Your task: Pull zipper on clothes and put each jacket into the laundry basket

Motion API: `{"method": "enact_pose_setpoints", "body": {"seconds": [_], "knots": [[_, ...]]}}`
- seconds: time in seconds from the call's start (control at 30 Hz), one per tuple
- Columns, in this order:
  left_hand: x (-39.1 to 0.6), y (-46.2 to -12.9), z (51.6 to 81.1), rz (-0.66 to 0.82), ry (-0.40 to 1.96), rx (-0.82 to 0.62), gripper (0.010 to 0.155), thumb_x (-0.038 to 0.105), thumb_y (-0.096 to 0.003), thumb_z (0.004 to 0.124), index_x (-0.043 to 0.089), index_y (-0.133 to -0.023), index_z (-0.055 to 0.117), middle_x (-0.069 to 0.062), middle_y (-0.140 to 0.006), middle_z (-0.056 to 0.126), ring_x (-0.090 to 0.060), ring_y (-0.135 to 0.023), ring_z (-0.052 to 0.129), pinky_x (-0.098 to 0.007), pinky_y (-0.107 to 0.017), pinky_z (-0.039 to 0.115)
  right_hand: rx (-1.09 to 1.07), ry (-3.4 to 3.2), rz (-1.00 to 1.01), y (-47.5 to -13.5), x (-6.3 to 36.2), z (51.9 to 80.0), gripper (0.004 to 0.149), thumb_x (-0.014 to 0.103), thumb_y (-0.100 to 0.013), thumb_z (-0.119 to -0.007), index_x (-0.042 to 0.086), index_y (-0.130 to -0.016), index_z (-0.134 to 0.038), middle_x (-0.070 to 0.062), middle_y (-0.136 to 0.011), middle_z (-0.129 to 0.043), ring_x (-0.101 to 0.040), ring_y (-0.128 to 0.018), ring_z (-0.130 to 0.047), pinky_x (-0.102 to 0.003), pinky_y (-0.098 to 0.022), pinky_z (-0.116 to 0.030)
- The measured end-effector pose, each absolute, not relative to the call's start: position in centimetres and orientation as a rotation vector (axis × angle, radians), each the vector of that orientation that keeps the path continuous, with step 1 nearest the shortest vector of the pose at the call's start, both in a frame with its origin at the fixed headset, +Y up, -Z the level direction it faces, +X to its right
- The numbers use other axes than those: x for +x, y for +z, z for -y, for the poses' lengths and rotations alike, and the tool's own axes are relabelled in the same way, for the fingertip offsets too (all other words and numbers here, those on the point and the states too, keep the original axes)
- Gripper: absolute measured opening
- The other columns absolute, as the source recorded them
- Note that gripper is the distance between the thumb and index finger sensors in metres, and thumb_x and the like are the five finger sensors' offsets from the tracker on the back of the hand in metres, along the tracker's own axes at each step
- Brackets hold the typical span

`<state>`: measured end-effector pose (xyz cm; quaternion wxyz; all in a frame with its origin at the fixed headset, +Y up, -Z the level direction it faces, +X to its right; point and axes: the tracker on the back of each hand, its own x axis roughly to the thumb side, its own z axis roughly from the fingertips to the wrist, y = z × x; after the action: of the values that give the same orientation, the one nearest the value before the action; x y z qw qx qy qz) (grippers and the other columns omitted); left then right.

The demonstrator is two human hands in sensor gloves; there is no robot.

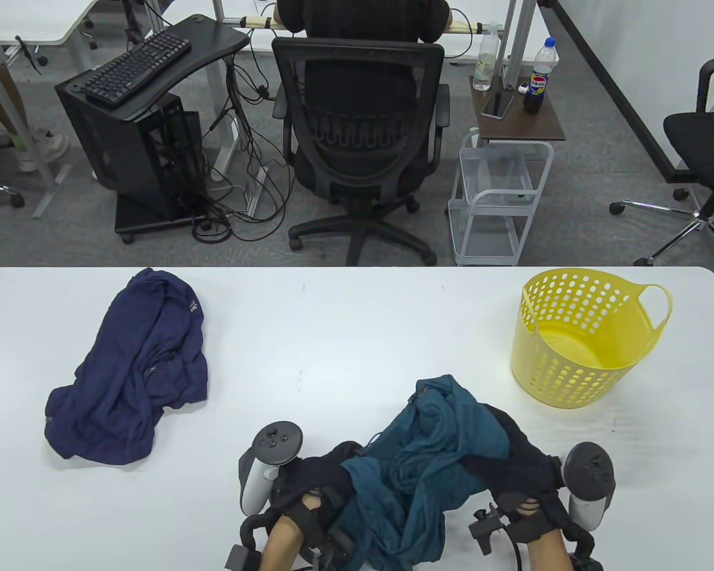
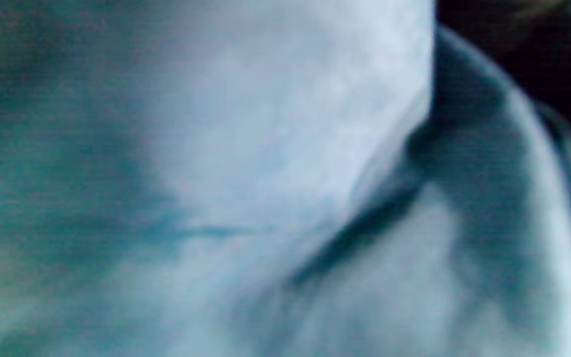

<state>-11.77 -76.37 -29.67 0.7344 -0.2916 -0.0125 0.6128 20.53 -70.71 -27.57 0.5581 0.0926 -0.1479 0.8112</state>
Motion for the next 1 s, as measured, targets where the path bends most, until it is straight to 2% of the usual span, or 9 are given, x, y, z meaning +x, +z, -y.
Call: {"method": "enact_pose_setpoints", "body": {"seconds": [0.13, 0.27, 0.37, 0.43, 0.57, 0.67, 0.9, 0.93, 1.0], "knots": [[-11.9, -29.2, 77.0, -0.037, 1.533, -0.689, 0.056, 0.047, -0.0427, 0.078, 0.024, -0.092, 0.064, -0.001, -0.070, 0.102, -0.019, -0.032, 0.120, -0.035, -0.020, 0.099, 0.413, 2.220, 0.434, -25.9, 15.2, 69.4, 0.068, 0.036, -0.049, -0.092, 0.038, -0.104, -0.053, 0.006, -0.102, -0.071, -0.030, -0.085, -0.083, -0.050, -0.062, -0.074], [-13.0, -28.9, 77.8, -0.091, 1.692, -0.708, 0.060, 0.046, -0.0460, 0.073, 0.023, -0.096, 0.052, -0.005, -0.082, 0.092, -0.023, -0.047, 0.116, -0.034, -0.028, 0.101, 0.721, 2.281, 0.025, -25.3, 10.9, 70.6, 0.088, 0.062, -0.049, -0.077, 0.027, -0.112, -0.028, -0.006, -0.119, -0.038, -0.048, -0.104, -0.049, -0.066, -0.071, -0.053], [-13.4, -28.8, 78.2, -0.105, 1.821, -0.755, 0.062, 0.047, -0.0478, 0.071, 0.023, -0.099, 0.045, -0.007, -0.092, 0.081, -0.028, -0.058, 0.109, -0.032, -0.033, 0.101, 0.742, 2.291, -0.212, -25.2, 9.3, 72.0, 0.119, 0.071, -0.041, -0.087, 0.023, -0.107, 0.000, -0.009, -0.118, -0.004, -0.058, -0.104, -0.016, -0.076, -0.072, -0.033], [-13.0, -28.4, 78.3, -0.095, 1.902, -0.816, 0.064, 0.045, -0.0493, 0.070, 0.023, -0.100, 0.038, -0.009, -0.099, 0.070, -0.033, -0.069, 0.101, -0.030, -0.037, 0.101, 0.733, 2.490, -0.140, -25.3, 8.9, 72.4, 0.127, 0.068, -0.036, -0.092, 0.023, -0.102, 0.007, -0.007, -0.117, 0.001, -0.060, -0.104, -0.020, -0.074, -0.072, -0.039], [-10.9, -27.7, 78.4, -0.025, 1.969, -0.933, 0.068, 0.045, -0.0492, 0.066, 0.021, -0.100, 0.028, -0.011, -0.105, 0.055, -0.030, -0.085, 0.089, -0.026, -0.053, 0.094, 0.590, 2.708, 0.341, -25.4, 9.1, 71.8, 0.116, 0.052, -0.031, -0.102, 0.023, -0.107, -0.019, -0.004, -0.116, -0.040, -0.046, -0.098, -0.069, -0.059, -0.069, -0.067], [-10.1, -28.0, 78.2, 0.059, 1.954, -0.939, 0.072, 0.044, -0.0488, 0.064, 0.017, -0.101, 0.023, -0.011, -0.108, 0.047, -0.023, -0.093, 0.082, -0.025, -0.063, 0.085, 0.567, 2.809, 0.494, -25.3, 9.6, 71.1, 0.104, 0.048, -0.029, -0.106, 0.028, -0.107, -0.040, 0.001, -0.106, -0.066, -0.030, -0.081, -0.093, -0.046, -0.058, -0.084], [-10.9, -29.5, 76.3, 0.318, 1.704, -0.771, 0.081, 0.042, -0.0455, 0.075, 0.012, -0.102, 0.025, -0.018, -0.107, 0.042, -0.026, -0.094, 0.075, -0.028, -0.064, 0.074, 0.477, 2.776, 0.610, -25.4, 11.1, 69.9, 0.081, 0.040, -0.036, -0.105, 0.038, -0.101, -0.056, 0.008, -0.095, -0.081, -0.023, -0.066, -0.101, -0.040, -0.048, -0.091], [-11.4, -29.6, 75.8, 0.318, 1.583, -0.736, 0.084, 0.044, -0.0434, 0.079, 0.015, -0.104, 0.028, -0.017, -0.110, 0.040, -0.037, -0.095, 0.068, -0.047, -0.064, 0.068, 0.440, 2.766, 0.640, -25.4, 11.8, 69.6, 0.077, 0.039, -0.038, -0.103, 0.040, -0.100, -0.058, 0.009, -0.094, -0.081, -0.024, -0.066, -0.101, -0.040, -0.048, -0.090], [-12.4, -29.7, 74.9, 0.339, 1.267, -0.642, 0.090, 0.056, -0.0400, 0.081, 0.024, -0.106, 0.030, -0.013, -0.114, 0.038, -0.047, -0.100, 0.055, -0.054, -0.068, 0.060, 0.393, 2.761, 0.663, -25.6, 13.0, 69.3, 0.074, 0.038, -0.039, -0.103, 0.042, -0.099, -0.060, 0.010, -0.094, -0.081, -0.025, -0.066, -0.100, -0.040, -0.048, -0.090]]}}
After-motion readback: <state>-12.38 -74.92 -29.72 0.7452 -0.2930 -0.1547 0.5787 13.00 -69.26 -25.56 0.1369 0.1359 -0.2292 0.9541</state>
